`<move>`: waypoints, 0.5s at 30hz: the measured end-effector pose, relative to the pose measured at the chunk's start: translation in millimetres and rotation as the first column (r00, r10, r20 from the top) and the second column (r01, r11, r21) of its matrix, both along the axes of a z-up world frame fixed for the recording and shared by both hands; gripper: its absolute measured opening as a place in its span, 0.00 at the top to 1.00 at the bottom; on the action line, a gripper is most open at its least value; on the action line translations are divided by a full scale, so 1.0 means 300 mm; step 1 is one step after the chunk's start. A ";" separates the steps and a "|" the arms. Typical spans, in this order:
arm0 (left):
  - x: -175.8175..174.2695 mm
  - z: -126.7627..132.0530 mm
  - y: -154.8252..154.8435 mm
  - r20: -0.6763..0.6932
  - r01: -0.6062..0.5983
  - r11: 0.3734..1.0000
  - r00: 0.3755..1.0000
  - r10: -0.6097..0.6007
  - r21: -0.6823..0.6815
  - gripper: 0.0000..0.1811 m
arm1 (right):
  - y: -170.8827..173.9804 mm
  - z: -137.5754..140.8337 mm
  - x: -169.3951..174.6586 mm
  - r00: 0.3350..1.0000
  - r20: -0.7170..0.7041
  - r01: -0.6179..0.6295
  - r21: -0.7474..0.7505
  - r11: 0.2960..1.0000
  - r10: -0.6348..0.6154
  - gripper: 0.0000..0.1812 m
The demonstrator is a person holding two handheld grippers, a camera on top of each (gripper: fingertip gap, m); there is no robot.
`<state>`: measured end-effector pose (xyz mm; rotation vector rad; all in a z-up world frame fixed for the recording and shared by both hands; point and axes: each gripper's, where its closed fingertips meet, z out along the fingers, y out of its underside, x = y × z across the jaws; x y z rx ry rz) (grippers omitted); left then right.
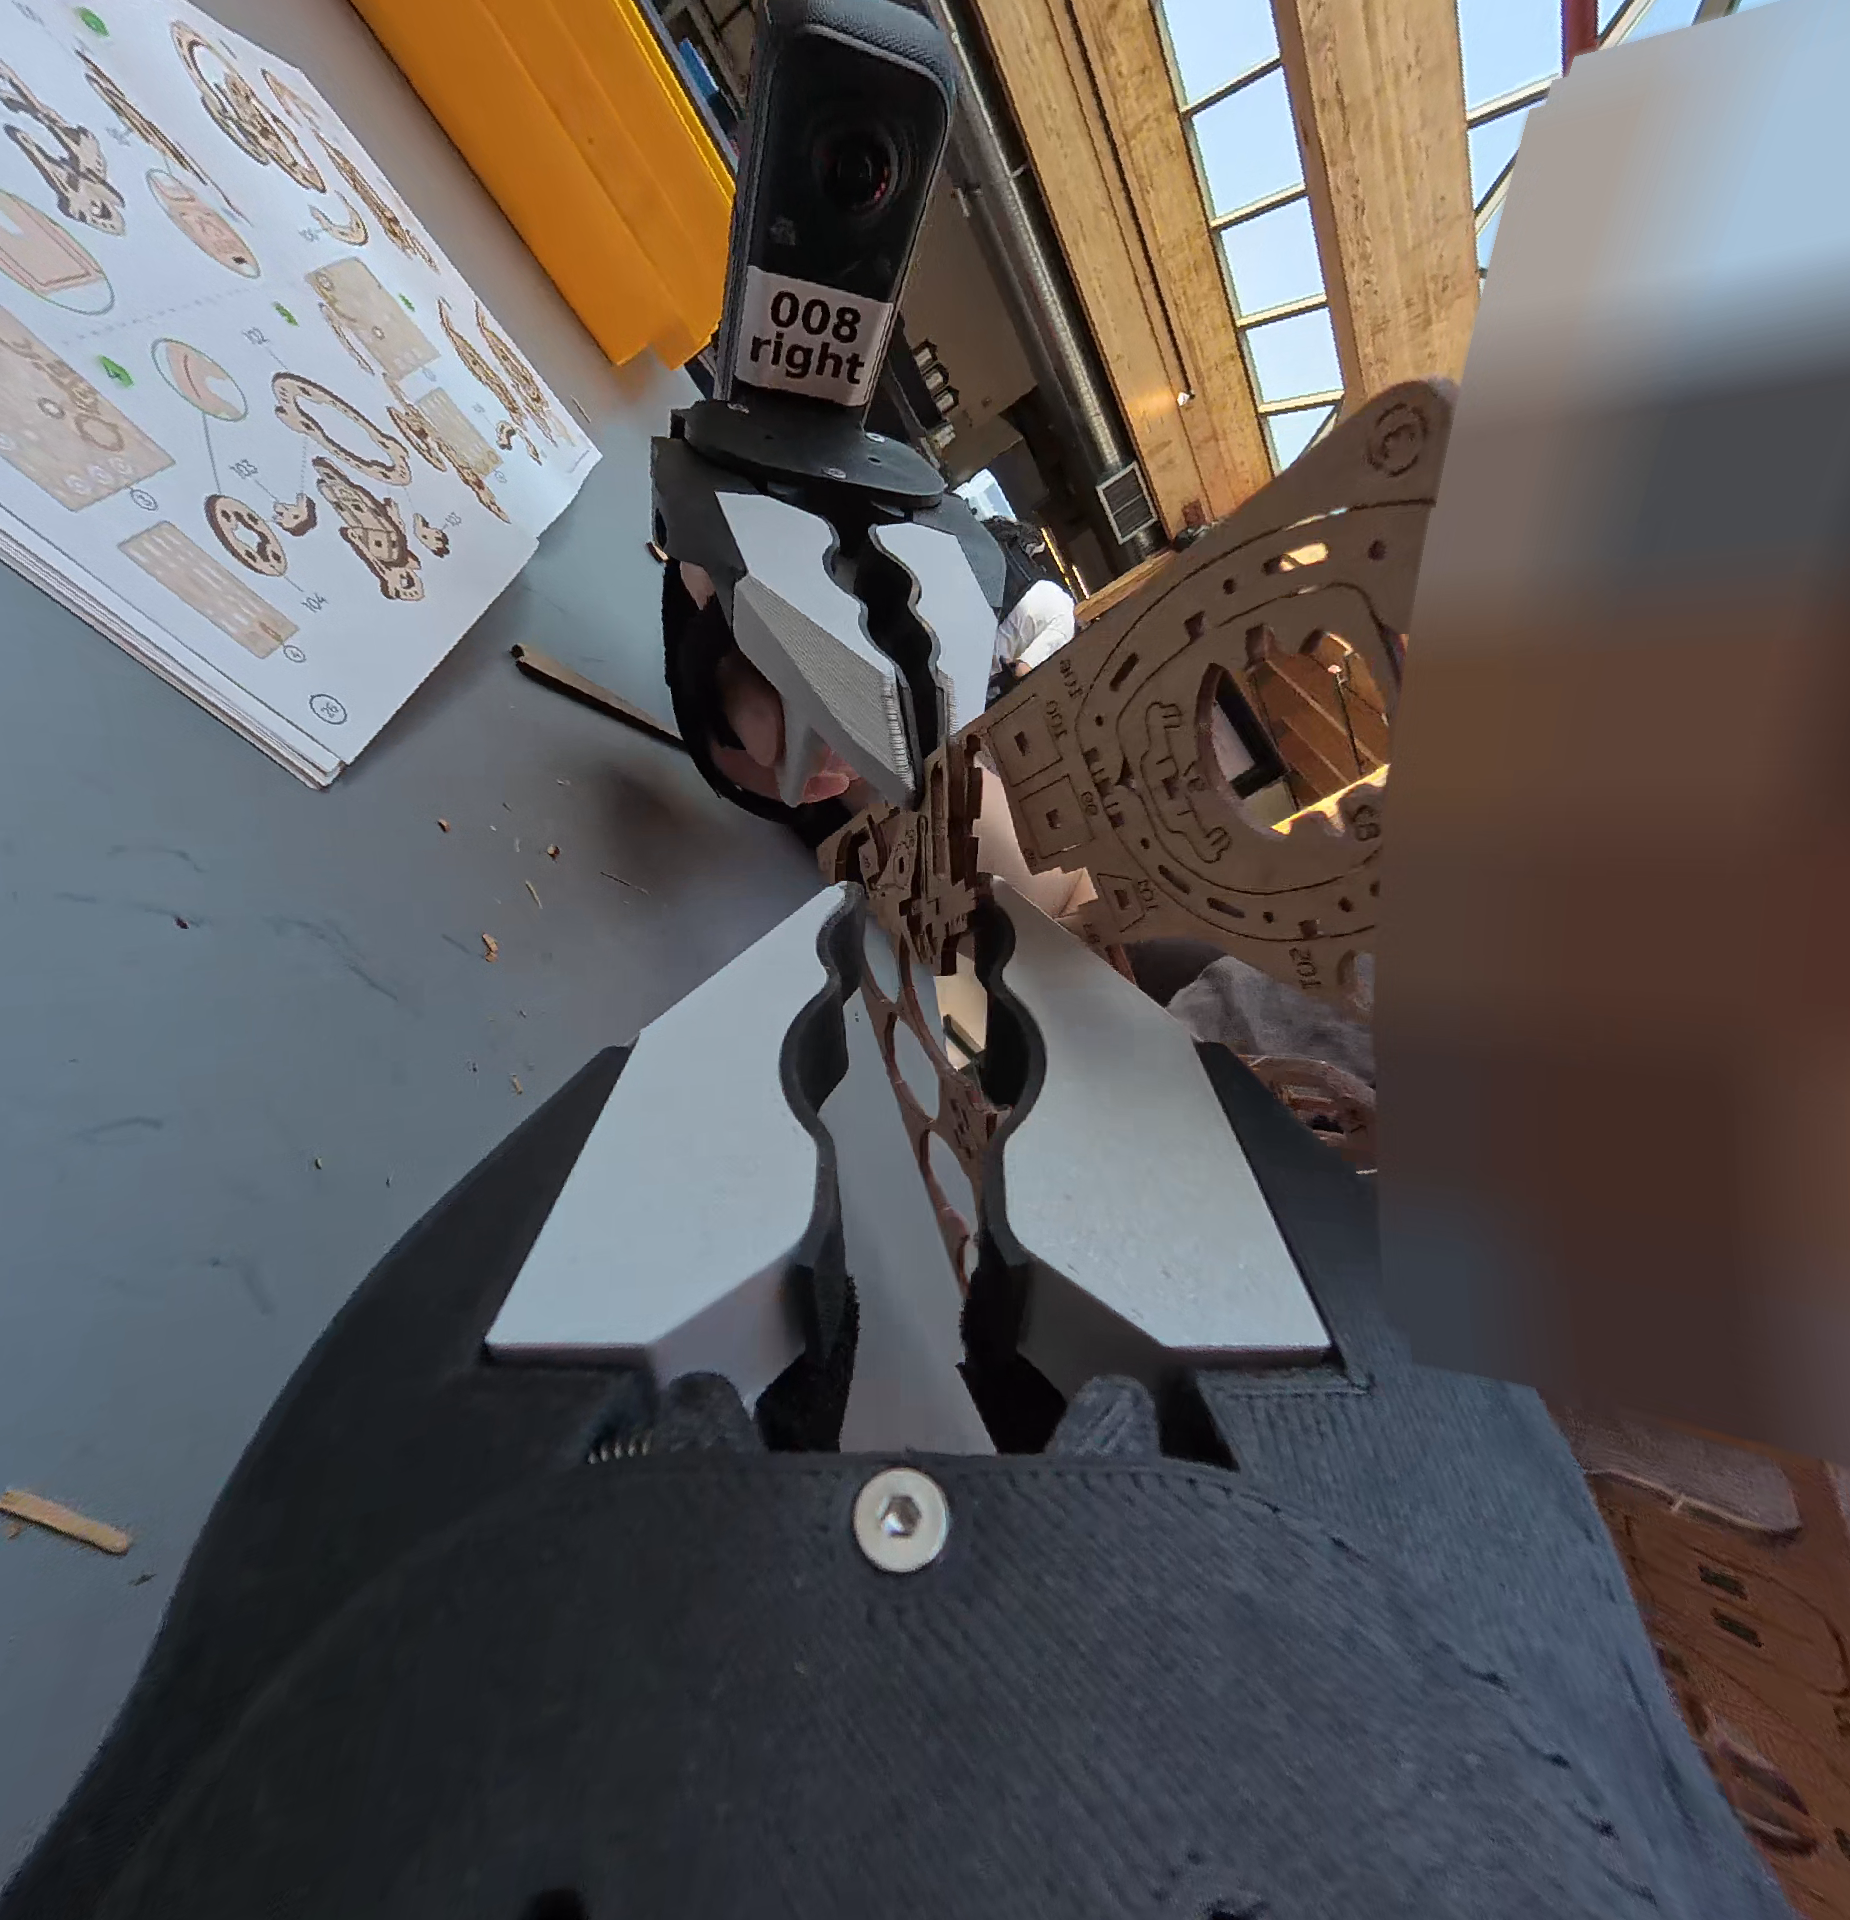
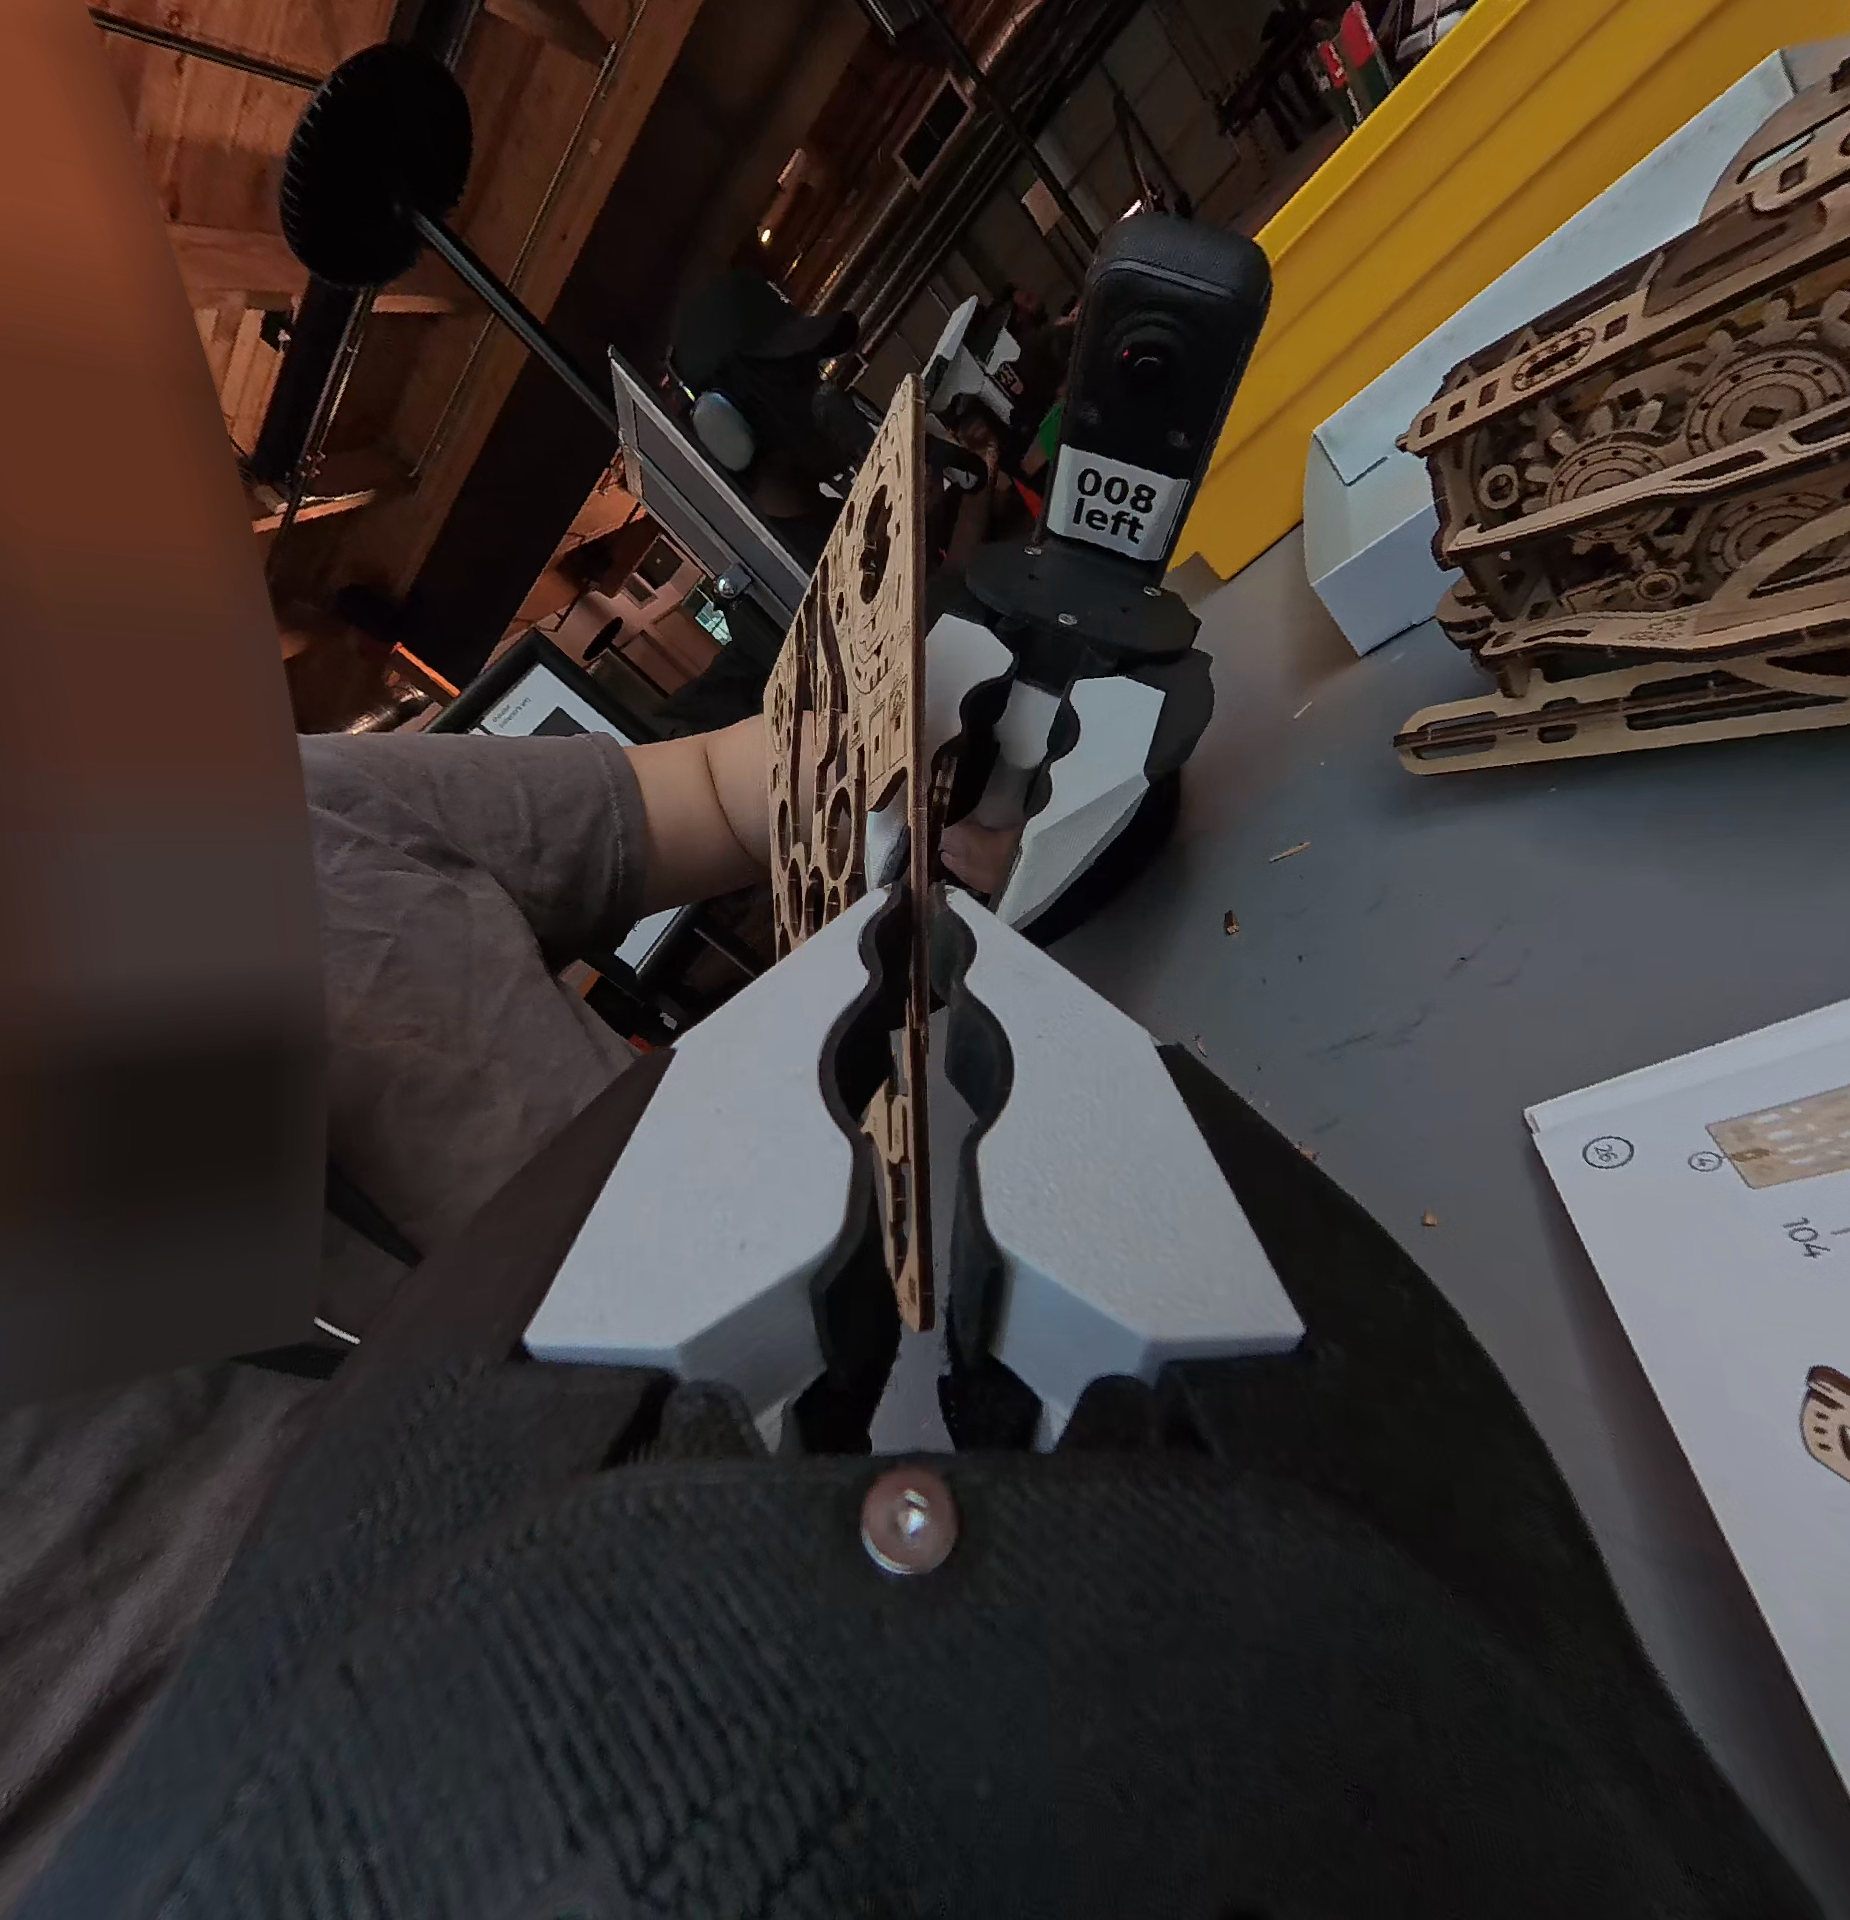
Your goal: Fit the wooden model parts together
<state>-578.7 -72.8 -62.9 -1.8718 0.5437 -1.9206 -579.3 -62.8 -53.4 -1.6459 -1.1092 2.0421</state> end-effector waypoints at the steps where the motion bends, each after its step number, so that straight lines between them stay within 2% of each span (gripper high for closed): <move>1: 0.003 -0.004 0.001 -0.010 0.000 1.000 1.000 0.000 0.007 0.90 | 0.002 -0.001 -0.003 1.000 0.001 0.010 0.012 1.000 -0.010 1.00; 6: 0.005 -0.006 0.003 -0.010 0.001 1.000 1.000 -0.001 0.005 0.93 | 0.011 -0.009 -0.005 0.999 0.007 0.035 0.026 0.999 -0.035 1.00; 15: 0.003 -0.005 0.052 -0.016 -0.112 0.992 0.993 0.113 0.064 0.98 | 0.044 -0.020 -0.015 0.992 0.012 0.126 0.103 0.987 -0.128 1.00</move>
